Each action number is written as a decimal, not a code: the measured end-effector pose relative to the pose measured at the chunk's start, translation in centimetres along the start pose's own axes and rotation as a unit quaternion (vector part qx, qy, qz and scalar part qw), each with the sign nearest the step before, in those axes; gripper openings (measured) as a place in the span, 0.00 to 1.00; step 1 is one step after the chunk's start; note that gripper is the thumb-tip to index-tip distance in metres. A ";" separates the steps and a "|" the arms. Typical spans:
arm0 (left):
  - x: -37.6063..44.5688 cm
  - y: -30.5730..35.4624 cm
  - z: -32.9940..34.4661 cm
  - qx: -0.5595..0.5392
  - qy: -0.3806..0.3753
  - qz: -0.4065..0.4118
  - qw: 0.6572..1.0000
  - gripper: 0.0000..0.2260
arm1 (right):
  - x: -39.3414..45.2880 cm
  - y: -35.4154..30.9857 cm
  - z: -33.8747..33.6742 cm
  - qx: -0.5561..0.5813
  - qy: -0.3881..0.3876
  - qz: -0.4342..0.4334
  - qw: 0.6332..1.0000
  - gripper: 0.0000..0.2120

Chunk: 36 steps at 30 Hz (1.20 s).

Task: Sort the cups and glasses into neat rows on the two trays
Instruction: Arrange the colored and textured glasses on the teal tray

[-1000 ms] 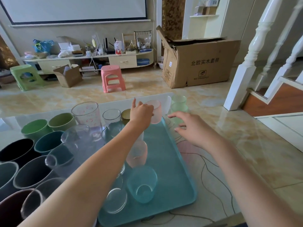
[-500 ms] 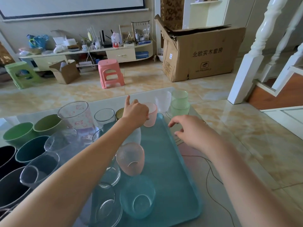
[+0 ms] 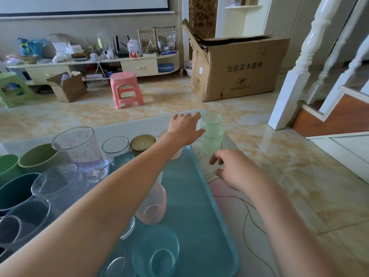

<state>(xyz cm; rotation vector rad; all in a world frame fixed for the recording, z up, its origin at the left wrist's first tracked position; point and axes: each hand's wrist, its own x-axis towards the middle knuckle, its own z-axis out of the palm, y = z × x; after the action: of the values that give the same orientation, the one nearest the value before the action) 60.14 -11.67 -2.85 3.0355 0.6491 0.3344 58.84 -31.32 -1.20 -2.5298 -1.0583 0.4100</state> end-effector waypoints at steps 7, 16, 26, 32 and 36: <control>4.0 1.6 1.4 0.057 -0.121 -0.033 0.990 0.27 | 0.6 1.6 0.4 -0.002 0.000 0.009 1.000 0.15; 7.0 2.5 3.4 -0.009 -0.200 -0.048 0.979 0.19 | 1.2 2.3 0.4 0.013 0.005 0.008 1.000 0.18; 4.5 4.2 2.1 -0.151 -0.086 -0.079 0.982 0.09 | 0.4 2.1 -1.0 0.015 0.056 -0.017 0.998 0.19; -1.0 5.1 -4.0 -0.326 -0.020 -0.123 0.937 0.14 | -0.5 1.7 -2.2 0.056 0.159 -0.064 0.984 0.43; -5.7 4.8 -6.6 -0.341 0.013 -0.133 0.931 0.17 | -0.8 0.7 -2.2 0.104 0.204 -0.100 0.968 0.44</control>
<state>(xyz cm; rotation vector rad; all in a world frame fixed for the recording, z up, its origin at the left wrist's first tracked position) 55.58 -18.54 2.79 2.2574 0.7404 0.4704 59.60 -32.84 0.59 -2.1671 -1.0299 -0.0552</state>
